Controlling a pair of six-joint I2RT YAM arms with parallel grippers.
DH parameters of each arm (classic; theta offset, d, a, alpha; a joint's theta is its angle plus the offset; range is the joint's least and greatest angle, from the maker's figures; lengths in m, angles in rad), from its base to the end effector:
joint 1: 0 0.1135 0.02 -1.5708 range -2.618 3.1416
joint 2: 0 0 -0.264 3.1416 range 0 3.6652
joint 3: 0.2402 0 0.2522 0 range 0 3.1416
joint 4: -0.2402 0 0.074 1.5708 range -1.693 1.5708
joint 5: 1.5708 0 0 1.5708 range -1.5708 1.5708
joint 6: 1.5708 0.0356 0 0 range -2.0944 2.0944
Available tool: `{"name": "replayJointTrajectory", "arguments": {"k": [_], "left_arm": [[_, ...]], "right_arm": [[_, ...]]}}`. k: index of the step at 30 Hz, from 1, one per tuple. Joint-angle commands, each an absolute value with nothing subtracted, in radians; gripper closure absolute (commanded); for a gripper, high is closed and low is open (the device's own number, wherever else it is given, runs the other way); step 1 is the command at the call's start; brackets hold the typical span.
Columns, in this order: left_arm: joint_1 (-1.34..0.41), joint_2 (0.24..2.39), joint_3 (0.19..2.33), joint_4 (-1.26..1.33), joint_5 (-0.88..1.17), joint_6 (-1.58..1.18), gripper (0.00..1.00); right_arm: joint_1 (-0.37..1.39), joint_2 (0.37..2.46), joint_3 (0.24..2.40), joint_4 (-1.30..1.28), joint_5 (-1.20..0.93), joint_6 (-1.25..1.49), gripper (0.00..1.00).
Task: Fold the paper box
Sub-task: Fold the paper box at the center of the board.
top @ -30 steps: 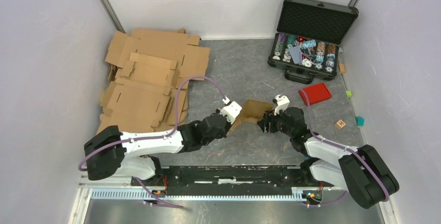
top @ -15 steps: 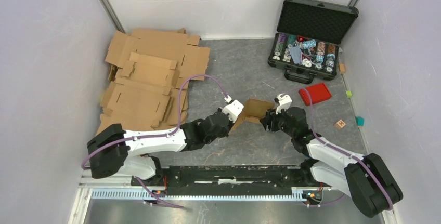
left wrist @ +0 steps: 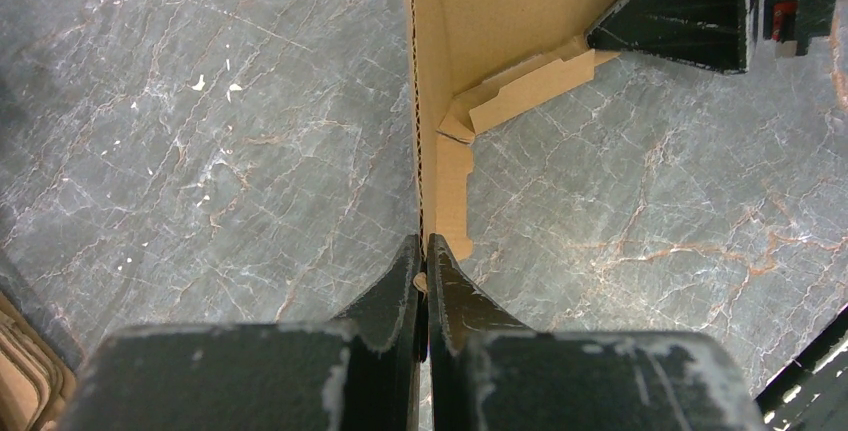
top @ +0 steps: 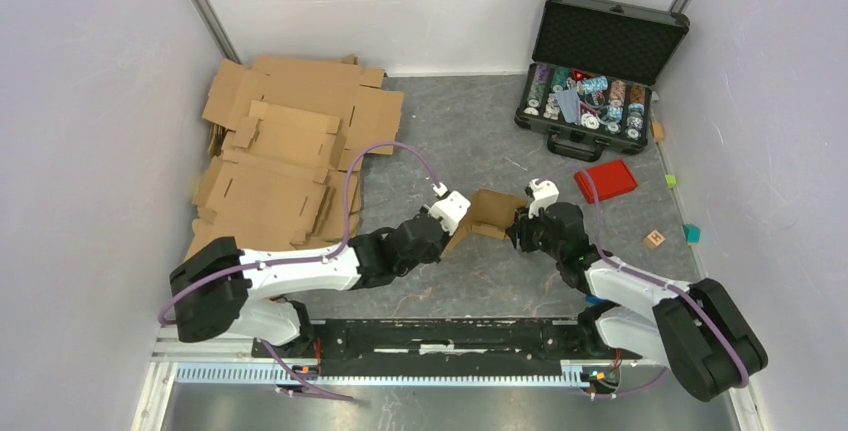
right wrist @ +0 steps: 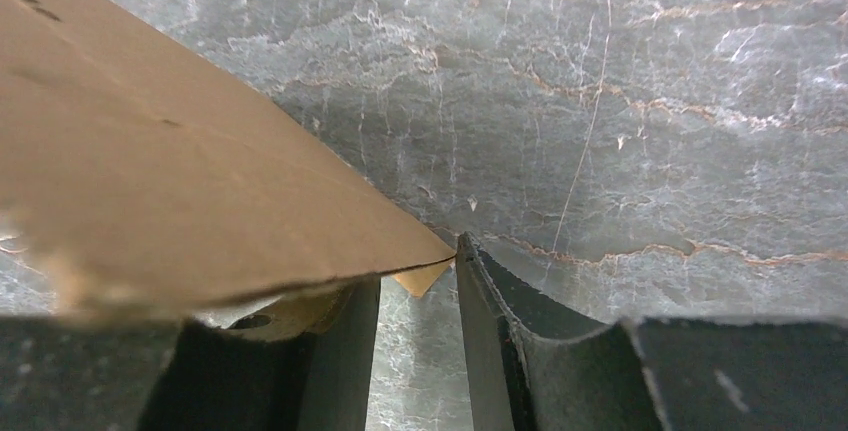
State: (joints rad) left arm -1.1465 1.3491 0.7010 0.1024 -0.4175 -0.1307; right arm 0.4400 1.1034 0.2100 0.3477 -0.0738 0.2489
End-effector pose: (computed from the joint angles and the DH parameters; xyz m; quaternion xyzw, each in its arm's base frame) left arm 0.1303 -0.2534 0.2157 0.3259 0.7944 -0.1410 0.4929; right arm 0.1752 0.0854 0.1391 -0.1011 0.8652 0.1957 0.4504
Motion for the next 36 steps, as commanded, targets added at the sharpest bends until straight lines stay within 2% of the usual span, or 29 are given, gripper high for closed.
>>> {"name": "replayJointTrajectory", "arguments": {"k": [1,8,13,19,24,36], "left_arm": [[-1.144,1.373,0.724,0.051,-0.401,-0.156,0.98],[-1.109,1.349,0.705,0.062,-0.349,-0.189,0.98],[-1.07,1.326,0.682,0.083,-0.292,-0.21,0.98],[-1.054,1.323,0.675,0.098,-0.252,-0.228,0.98],[-1.049,1.341,0.685,0.097,-0.262,-0.241,0.98],[-1.044,1.334,0.7,0.11,-0.233,-0.305,0.98]], "right_arm": [[0.44,1.145,0.234,0.402,-0.077,0.236,0.6],[0.44,1.151,0.244,0.412,-0.149,0.261,0.62],[0.44,1.164,0.235,0.422,-0.218,0.273,0.47],[0.444,1.182,0.205,0.441,-0.221,0.273,0.43],[0.475,1.174,0.205,0.414,-0.194,0.256,0.31],[0.556,1.169,0.219,0.312,-0.006,0.186,0.32]]}}
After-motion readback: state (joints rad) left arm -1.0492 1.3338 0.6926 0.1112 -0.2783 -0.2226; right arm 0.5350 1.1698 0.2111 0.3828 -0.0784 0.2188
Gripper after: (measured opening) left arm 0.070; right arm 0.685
